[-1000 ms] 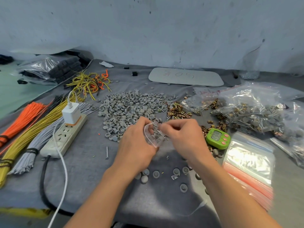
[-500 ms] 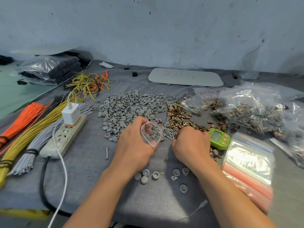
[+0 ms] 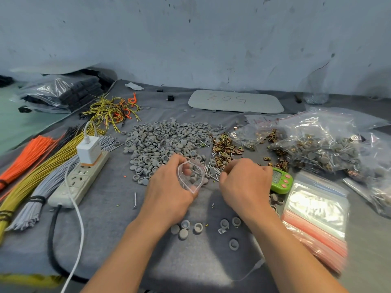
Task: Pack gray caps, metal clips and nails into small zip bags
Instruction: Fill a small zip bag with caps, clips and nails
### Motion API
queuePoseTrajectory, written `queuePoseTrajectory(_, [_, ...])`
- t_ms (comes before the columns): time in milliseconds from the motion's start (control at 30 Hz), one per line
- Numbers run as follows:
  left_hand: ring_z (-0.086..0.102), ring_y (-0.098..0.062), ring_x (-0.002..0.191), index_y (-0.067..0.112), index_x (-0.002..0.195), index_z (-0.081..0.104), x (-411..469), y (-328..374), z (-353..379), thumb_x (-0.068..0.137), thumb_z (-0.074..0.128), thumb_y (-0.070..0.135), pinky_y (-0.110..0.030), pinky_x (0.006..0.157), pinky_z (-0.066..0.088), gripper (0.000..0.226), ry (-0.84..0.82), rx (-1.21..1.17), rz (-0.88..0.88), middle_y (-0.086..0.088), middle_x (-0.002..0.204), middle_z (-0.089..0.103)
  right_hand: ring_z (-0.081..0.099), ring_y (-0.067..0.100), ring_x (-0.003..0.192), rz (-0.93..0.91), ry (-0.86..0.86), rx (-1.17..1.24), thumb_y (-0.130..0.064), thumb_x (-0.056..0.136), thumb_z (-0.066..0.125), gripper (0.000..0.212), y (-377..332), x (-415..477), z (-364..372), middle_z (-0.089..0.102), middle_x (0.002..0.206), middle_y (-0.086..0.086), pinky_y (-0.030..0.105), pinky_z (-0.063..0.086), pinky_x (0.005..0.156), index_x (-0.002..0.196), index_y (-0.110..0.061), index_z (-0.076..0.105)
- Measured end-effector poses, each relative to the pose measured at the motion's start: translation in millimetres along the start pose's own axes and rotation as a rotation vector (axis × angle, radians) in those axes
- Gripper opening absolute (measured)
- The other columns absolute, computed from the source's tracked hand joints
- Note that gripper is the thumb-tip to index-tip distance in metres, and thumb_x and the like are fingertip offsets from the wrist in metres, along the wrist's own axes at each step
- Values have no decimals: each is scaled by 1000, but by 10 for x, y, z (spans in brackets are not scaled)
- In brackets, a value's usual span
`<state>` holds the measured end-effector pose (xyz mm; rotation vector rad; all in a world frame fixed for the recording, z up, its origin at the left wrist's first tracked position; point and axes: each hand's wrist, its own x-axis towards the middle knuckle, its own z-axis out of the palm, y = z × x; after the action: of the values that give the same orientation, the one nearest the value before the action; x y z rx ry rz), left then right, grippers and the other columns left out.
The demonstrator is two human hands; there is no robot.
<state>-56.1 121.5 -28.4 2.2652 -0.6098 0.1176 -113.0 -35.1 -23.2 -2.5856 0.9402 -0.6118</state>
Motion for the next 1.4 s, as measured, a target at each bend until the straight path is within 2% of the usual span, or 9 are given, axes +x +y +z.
queuePoseTrajectory(167, [56,-10,86,41,98,46,14,13,27,72,81,34,-31,70,39,44,-5,27,5,18,92,63,47,0,63,-313,133,280,-26,80,79,12,-48,-94,-220,43,50,-25,30,28,93,71,-33,76])
queuePoseTrajectory(300, [54,-10,83,41,94,47,11,29,61,74,77,34,-27,61,36,37,-38,10,40,13,86,63,50,12,70,-543,99,216,-23,75,86,11,-177,-252,-191,61,62,-15,31,29,89,76,-32,81])
queuePoseTrajectory(467, [57,-8,85,40,96,49,0,46,30,73,80,30,-27,66,38,40,-14,0,32,16,93,66,43,-9,88,-378,197,472,-19,82,85,13,-111,-158,-115,45,65,-33,33,31,85,86,-30,83])
queuePoseTrajectory(633, [58,-5,89,39,98,52,12,-4,-3,74,83,27,-9,67,35,42,7,-19,9,21,97,67,49,20,97,-178,105,-15,-20,89,72,20,131,90,-43,75,92,-6,34,21,85,97,-35,80])
queuePoseTrajectory(767, [60,-7,92,39,98,50,15,-1,-10,73,84,26,-20,69,38,43,11,-16,4,20,99,68,52,26,114,-188,-60,-225,-25,92,63,28,189,138,113,68,114,-4,41,26,97,116,-38,72])
queuePoseTrajectory(1000, [59,-6,92,38,100,51,2,-5,-16,75,83,26,-14,69,36,42,4,-4,18,20,100,67,54,25,109,-141,-60,-275,-21,91,60,21,187,153,181,70,105,-1,40,28,94,102,-29,76])
queuePoseTrajectory(1133, [59,-6,92,37,100,51,-8,-7,-32,76,82,26,-20,68,36,40,2,-12,15,20,100,67,58,21,99,-113,80,-45,-28,93,66,12,146,118,44,71,89,-7,38,24,93,88,-31,77])
queuePoseTrajectory(1267, [59,-8,91,38,101,51,8,27,-2,75,81,30,-25,73,37,41,0,0,23,19,99,67,61,8,80,-156,116,493,-31,86,77,9,69,54,-129,64,69,-24,39,46,93,78,-35,77])
queuePoseTrajectory(1400, [58,-13,88,41,98,48,18,52,44,71,82,33,-36,72,46,45,-20,24,24,15,94,64,50,13,87,-434,79,363,-31,81,86,8,-78,-127,-123,66,78,-18,38,33,95,83,-37,81])
